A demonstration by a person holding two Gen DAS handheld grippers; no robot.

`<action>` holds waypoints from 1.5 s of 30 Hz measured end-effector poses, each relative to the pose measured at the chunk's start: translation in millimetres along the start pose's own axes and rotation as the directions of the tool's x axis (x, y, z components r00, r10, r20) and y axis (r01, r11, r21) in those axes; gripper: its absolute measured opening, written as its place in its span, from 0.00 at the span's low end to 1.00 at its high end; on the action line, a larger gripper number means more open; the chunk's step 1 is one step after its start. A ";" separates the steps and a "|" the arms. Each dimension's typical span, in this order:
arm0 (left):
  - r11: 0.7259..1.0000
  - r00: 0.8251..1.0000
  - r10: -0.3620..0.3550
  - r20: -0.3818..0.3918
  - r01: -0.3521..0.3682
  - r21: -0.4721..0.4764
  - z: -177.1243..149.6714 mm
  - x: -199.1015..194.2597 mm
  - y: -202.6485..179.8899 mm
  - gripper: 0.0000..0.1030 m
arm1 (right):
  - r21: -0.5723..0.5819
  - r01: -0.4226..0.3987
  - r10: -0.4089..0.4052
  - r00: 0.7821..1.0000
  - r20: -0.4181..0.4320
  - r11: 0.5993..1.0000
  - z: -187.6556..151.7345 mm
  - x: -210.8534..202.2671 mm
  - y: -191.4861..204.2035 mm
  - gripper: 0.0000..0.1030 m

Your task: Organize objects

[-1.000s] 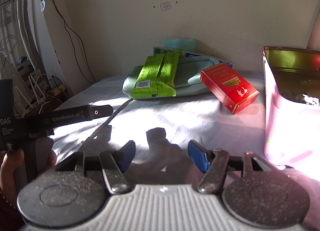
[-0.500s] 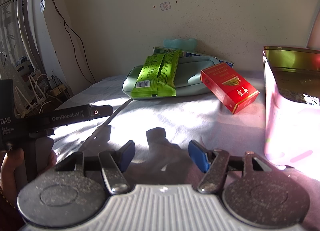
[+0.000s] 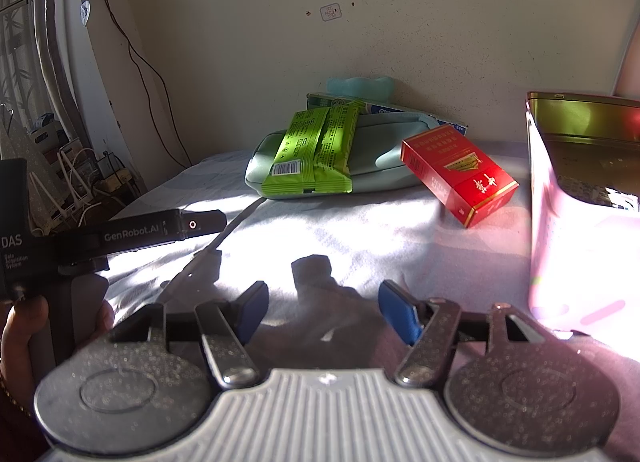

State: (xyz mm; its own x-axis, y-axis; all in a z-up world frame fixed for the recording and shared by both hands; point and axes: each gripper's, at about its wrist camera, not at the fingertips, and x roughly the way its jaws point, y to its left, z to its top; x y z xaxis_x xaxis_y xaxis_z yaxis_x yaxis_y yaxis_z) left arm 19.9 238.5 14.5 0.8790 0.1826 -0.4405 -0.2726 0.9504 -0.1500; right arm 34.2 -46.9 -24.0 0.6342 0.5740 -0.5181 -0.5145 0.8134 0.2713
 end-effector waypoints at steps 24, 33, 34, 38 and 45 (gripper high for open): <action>0.992 0.997 0.015 0.069 -0.006 -0.128 -12.3 -30.0 -26.1 0.81 | -0.012 0.133 -0.133 0.991 -0.015 0.991 107.9 151.7 21.2 0.78; 0.984 0.996 -0.008 0.086 0.023 -0.177 -23.6 -43.1 -49.6 0.81 | -0.084 0.061 -0.062 0.998 -0.009 0.995 83.2 86.4 34.0 0.25; 0.982 0.996 -0.012 0.087 0.028 -0.187 -25.0 -47.2 -50.9 0.81 | -0.116 0.072 -0.072 0.997 0.008 0.991 78.1 75.6 37.2 0.25; 0.975 0.996 -0.022 0.082 0.040 -0.219 -30.2 -50.5 -62.0 0.81 | -0.386 0.236 -0.190 0.970 0.154 0.892 47.6 28.4 63.1 0.25; 0.963 0.998 -0.031 0.057 0.045 -0.267 -39.9 -53.3 -74.1 0.81 | -0.626 0.146 -0.110 0.989 0.097 0.766 -9.7 -20.5 98.6 0.46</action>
State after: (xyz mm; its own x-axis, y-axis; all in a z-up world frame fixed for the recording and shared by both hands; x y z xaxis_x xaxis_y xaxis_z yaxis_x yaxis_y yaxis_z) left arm -22.4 148.3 13.8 0.9079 0.1670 -0.3844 -0.3270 0.8560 -0.4005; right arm -35.1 20.6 5.4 0.7396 0.4878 -0.4637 -0.6628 0.6477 -0.3758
